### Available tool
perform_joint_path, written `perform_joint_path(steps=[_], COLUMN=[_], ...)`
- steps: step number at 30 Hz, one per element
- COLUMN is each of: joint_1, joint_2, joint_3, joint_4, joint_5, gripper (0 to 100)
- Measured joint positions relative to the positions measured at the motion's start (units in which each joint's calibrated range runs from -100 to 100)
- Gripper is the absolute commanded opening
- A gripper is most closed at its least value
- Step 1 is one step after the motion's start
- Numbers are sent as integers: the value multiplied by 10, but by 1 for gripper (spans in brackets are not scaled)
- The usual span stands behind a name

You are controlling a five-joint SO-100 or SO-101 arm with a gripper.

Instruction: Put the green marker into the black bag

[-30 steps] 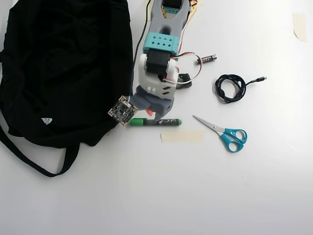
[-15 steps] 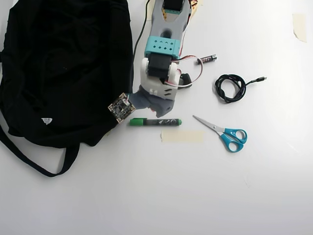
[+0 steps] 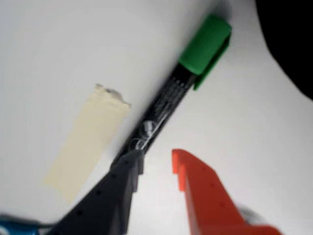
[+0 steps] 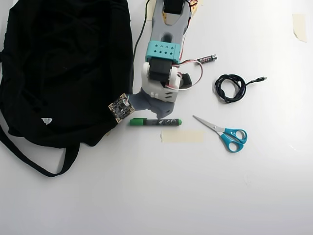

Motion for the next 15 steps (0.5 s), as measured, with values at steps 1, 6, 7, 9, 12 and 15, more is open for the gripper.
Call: perform_joint_path(steps=[1,6,7,9,12,15], joint_1=[0,0,0,0,0,-1], joint_2=[4,23,26,29,30,30], joint_3=[-2,-24,-28,-34,-38,-38], joint_4=[0,0,0,0,0,0], joint_5=[-2,-7,-7,-7,-10,-16], gripper=[8,8,8,8,8,8])
